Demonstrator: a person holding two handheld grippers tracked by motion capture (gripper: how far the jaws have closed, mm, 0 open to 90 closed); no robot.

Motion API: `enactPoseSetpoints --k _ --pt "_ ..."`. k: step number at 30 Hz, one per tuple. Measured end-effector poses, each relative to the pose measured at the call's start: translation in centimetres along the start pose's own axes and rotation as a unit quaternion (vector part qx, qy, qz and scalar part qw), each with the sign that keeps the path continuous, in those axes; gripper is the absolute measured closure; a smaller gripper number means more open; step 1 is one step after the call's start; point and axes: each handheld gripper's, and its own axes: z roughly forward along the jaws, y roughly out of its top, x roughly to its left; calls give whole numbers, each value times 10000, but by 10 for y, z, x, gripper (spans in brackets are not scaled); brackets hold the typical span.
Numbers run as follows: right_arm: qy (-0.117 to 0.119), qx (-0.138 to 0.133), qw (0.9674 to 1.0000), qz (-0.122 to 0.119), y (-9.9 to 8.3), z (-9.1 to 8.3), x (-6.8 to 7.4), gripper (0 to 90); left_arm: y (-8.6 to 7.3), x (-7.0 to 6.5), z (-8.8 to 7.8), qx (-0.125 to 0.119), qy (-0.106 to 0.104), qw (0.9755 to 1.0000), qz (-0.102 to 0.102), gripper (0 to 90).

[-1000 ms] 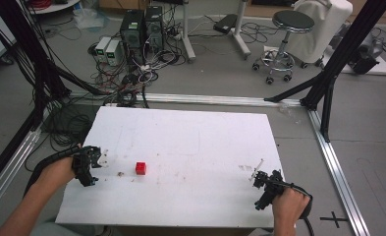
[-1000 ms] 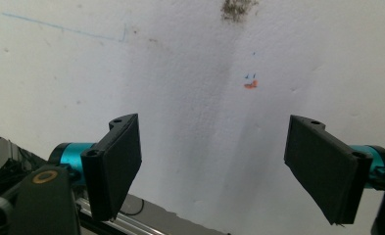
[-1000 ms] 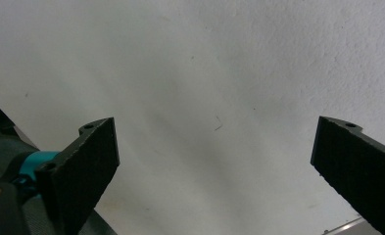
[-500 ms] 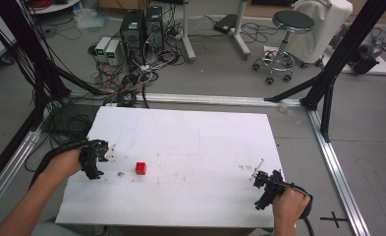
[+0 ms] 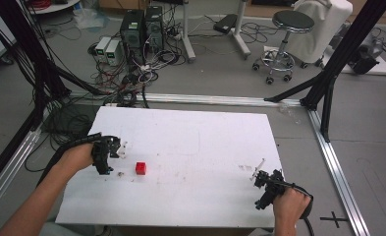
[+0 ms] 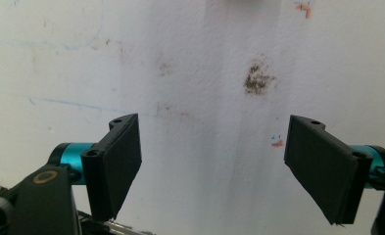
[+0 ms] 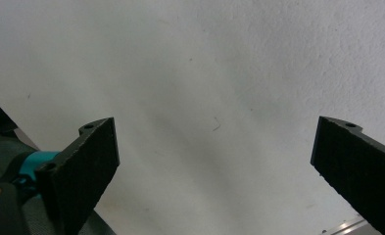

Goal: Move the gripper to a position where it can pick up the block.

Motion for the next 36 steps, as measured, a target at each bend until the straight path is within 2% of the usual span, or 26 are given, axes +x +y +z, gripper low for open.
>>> enactPoseSetpoints --k 11,22,23,32,36 --pt "2 -34 10000 -17 0 -1 0 31 25 5 1 -49 -47 9994 351 219" --pt "-1 -75 10000 19 -1 -2 0 31 51 9 4 -36 -131 9982 592 218" --pt "0 -80 10000 10 0 -2 0 31 53 8 5 -50 -160 9983 559 218" --pt "5 -70 10000 -6 0 -2 1 31 67 7 13 -24 -281 9970 727 218" --pt "0 -77 10000 15 0 -2 1 31 73 6 17 -31 -377 9965 741 219"
